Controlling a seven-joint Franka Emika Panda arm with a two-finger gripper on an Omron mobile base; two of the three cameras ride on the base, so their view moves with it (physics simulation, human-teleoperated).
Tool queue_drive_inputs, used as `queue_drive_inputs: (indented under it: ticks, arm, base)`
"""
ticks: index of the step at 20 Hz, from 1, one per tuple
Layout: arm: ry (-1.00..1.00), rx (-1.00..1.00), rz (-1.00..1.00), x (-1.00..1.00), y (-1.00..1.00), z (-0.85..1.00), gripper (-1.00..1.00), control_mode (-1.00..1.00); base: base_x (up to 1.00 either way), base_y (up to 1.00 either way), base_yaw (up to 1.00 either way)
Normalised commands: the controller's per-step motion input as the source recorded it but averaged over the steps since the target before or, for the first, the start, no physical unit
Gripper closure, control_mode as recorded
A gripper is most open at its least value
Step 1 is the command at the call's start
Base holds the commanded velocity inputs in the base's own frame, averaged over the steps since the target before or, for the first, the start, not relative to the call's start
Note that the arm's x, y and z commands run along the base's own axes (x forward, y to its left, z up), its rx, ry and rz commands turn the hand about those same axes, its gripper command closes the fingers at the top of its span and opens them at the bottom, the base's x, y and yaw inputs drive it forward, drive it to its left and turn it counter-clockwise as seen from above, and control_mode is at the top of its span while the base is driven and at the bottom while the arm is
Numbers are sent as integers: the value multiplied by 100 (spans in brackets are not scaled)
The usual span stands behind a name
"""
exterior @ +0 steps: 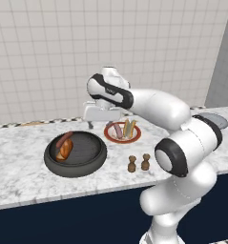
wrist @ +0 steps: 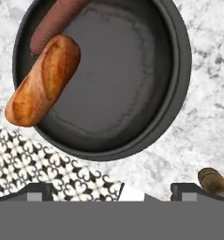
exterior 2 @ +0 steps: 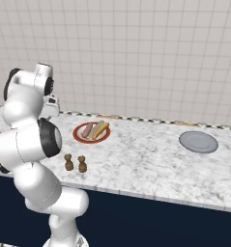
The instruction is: Place one bun and one sausage from the bowl on each plate.
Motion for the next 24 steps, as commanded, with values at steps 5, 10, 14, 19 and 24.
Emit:
queue_drive_inputs:
  ticks: [5,10,14,19,24]
  arm:
    - [8,0,-18,-59,44,-4,-100,-100]
    - [0,0,-22,-16,24,-34,-100,-100]
    - [0,1,-25,-6,44,-34,-100,-100]
    - [0,0,-25,0,55,-40,-100,-100]
    - [-7,0,-10,1,24,-37,-100,-100]
  base:
    - [0,0,0]
    - [0,0,0]
    - [0,0,0]
    - [0,0,0]
    - [0,0,0]
